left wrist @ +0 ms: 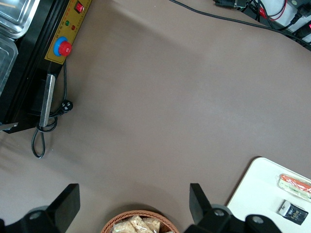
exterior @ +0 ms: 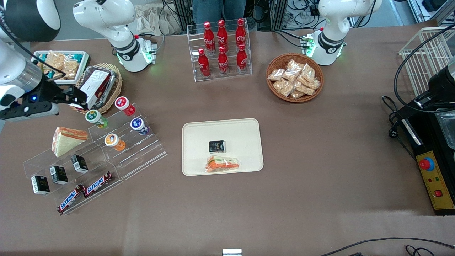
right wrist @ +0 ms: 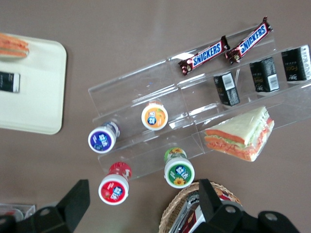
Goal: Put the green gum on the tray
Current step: 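Move the right gripper over the green-capped bottle in the acrylic rack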
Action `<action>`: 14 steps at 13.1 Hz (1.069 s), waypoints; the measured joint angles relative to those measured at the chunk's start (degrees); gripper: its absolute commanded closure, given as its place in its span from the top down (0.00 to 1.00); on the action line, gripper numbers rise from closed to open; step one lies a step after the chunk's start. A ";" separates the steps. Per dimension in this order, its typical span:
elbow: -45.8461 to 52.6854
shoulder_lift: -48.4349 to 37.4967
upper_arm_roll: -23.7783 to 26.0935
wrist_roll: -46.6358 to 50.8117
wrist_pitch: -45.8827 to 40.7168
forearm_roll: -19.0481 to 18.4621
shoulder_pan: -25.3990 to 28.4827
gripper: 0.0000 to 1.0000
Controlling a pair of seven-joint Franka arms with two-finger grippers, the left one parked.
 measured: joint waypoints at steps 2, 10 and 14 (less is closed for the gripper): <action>-5.25 -2.66 -0.05 -2.09 2.50 -0.11 -0.62 1.00; -21.05 -6.50 -0.09 -5.68 10.95 -1.94 -2.20 1.00; -24.79 -6.93 -0.10 -10.90 16.50 -1.98 -4.24 1.00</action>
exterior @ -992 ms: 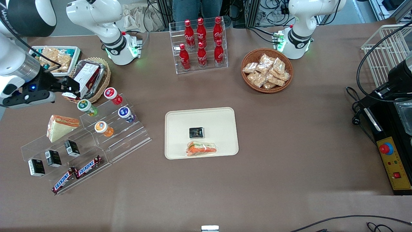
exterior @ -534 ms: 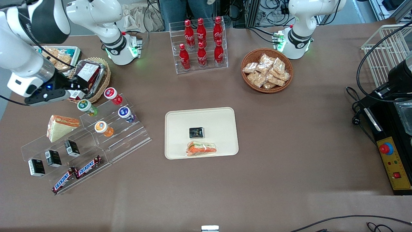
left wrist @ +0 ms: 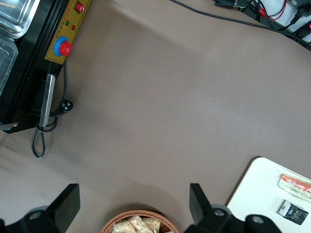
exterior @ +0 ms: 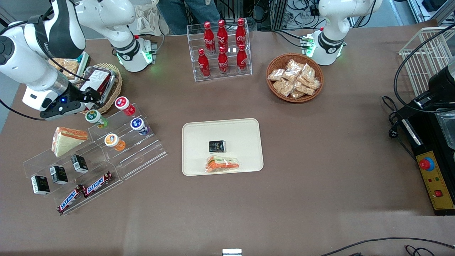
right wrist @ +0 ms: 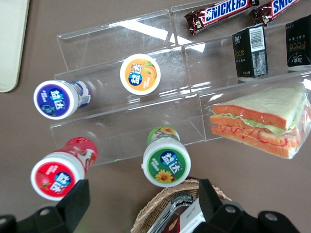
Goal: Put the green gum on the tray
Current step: 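Move the right gripper over the green-capped bottle in the acrylic rack, then lower the right gripper and close it on the green-capped bottle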
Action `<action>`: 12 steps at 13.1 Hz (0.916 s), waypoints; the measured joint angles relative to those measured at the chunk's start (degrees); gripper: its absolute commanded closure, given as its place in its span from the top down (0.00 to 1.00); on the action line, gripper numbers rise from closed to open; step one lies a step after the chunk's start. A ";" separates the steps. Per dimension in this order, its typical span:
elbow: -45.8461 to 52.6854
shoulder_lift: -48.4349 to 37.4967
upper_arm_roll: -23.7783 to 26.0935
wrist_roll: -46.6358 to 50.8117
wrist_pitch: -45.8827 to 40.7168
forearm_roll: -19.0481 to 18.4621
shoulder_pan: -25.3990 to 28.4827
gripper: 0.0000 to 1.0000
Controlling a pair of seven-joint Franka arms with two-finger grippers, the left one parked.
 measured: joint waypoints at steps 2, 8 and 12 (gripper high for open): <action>-1.51 -0.09 -0.03 -0.73 1.80 0.00 -0.24 1.00; -4.65 0.00 -0.03 -1.96 6.60 -1.61 -0.86 1.00; -5.25 1.30 -0.03 -3.39 8.93 -1.62 -1.33 1.00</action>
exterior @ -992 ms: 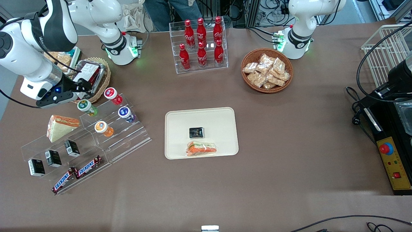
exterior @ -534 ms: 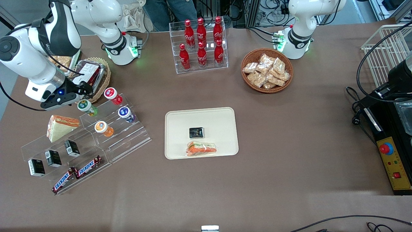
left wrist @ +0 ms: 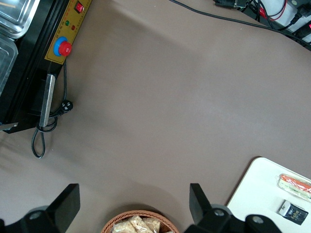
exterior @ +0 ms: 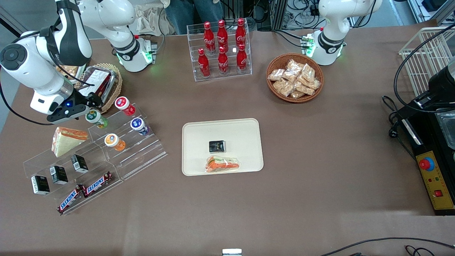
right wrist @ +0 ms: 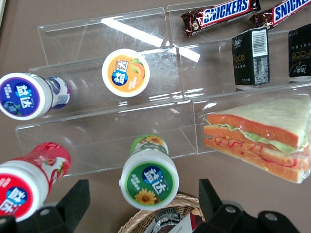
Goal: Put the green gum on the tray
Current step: 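Lower the right gripper and close it on the green-capped bottle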
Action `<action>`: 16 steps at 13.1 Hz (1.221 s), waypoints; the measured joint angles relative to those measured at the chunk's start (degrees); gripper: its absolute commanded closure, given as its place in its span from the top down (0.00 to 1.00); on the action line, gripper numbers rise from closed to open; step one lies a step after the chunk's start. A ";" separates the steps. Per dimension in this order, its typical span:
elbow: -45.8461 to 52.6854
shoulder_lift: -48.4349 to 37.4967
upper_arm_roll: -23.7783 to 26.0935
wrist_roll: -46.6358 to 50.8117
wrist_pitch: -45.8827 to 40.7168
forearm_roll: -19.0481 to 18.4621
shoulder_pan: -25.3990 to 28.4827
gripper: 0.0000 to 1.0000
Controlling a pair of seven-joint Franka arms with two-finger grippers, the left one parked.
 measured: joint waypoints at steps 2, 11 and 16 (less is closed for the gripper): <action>-0.51 1.35 0.00 -0.05 1.50 -0.81 -0.09 0.99; -2.84 3.20 -0.01 -0.11 5.26 -1.38 -0.81 0.45; -2.93 3.20 -0.01 -0.22 5.28 -1.40 -0.81 0.37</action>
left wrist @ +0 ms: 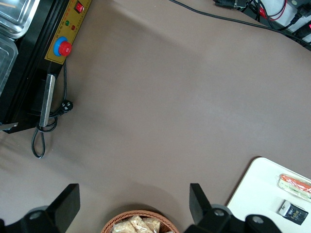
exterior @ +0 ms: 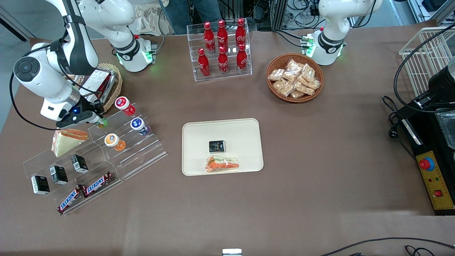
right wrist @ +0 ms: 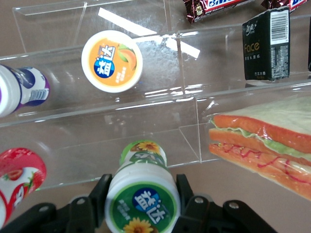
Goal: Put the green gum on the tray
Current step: 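Lower the right gripper and close it on the green-capped bottle, then lift the green-capped bottle out of the rack and carry it toward the tray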
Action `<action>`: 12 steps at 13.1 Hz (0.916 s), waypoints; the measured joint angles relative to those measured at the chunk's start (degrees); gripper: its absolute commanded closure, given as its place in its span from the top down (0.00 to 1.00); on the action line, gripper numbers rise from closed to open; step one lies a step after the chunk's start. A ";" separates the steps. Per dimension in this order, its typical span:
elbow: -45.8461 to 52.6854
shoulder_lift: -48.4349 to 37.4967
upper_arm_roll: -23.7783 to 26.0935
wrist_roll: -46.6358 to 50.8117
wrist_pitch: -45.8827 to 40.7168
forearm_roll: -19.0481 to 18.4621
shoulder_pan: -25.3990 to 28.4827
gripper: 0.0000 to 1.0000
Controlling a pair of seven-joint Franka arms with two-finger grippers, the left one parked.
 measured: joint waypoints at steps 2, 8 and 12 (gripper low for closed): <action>0.03 -0.18 0.00 -0.97 0.00 -0.01 0.00 0.37; 4.34 -3.19 0.22 -1.66 -7.73 0.27 0.09 0.37; 11.32 -3.68 0.46 0.38 -14.81 5.11 1.94 0.37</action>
